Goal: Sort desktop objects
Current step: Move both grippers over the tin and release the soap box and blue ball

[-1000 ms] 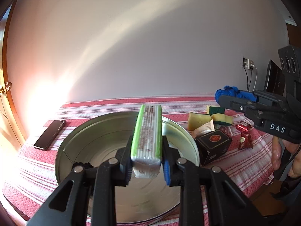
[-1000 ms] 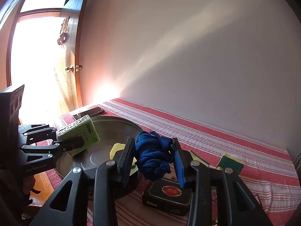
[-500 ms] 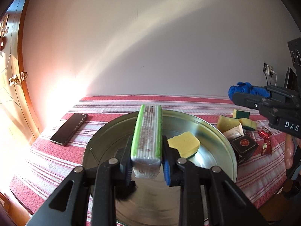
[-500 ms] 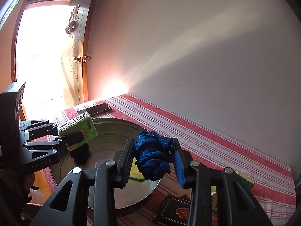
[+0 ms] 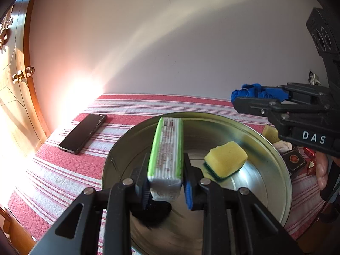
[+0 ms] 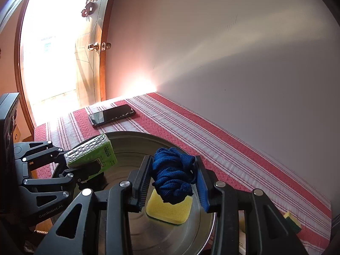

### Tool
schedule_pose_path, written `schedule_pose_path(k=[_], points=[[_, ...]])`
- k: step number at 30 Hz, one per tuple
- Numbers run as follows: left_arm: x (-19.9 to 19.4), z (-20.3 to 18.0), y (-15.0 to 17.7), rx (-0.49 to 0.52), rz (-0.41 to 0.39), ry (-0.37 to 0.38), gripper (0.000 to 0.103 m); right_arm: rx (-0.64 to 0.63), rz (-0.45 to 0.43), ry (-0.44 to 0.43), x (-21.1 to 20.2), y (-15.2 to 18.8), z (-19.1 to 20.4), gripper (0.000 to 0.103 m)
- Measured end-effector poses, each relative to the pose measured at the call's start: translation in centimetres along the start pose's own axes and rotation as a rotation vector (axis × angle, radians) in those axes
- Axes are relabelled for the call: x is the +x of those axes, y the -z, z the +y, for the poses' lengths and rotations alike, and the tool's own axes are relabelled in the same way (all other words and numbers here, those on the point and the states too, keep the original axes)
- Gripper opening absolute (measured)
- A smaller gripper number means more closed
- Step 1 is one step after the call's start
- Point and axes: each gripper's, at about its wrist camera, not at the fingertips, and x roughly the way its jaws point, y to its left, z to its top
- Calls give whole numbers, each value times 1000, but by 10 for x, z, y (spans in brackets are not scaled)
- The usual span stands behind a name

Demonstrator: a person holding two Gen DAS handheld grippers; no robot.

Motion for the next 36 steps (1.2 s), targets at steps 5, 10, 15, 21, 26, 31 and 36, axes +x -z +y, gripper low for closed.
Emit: schedule_pose_path(k=[5, 10, 15, 21, 26, 31, 36], points=[[7, 1, 2, 4, 30, 6, 25, 9, 86, 0, 32, -9, 6, 41], [9, -2, 4, 9, 42, 14, 25, 22, 171, -3, 60, -8, 6, 41], [17, -5, 7, 17, 67, 23, 25, 28, 219, -2, 77, -4, 4, 41], [20, -8, 9, 28, 78, 29, 25, 33, 239, -2, 84, -2, 1, 41], [20, -8, 8, 26, 81, 33, 25, 52, 253, -18, 90, -2, -2, 42], [17, -7, 6, 22, 71, 29, 45, 42, 246, -23, 87, -3, 1, 64], [2, -9, 3, 18, 14, 15, 81, 35, 173, 7, 72, -6, 1, 81]])
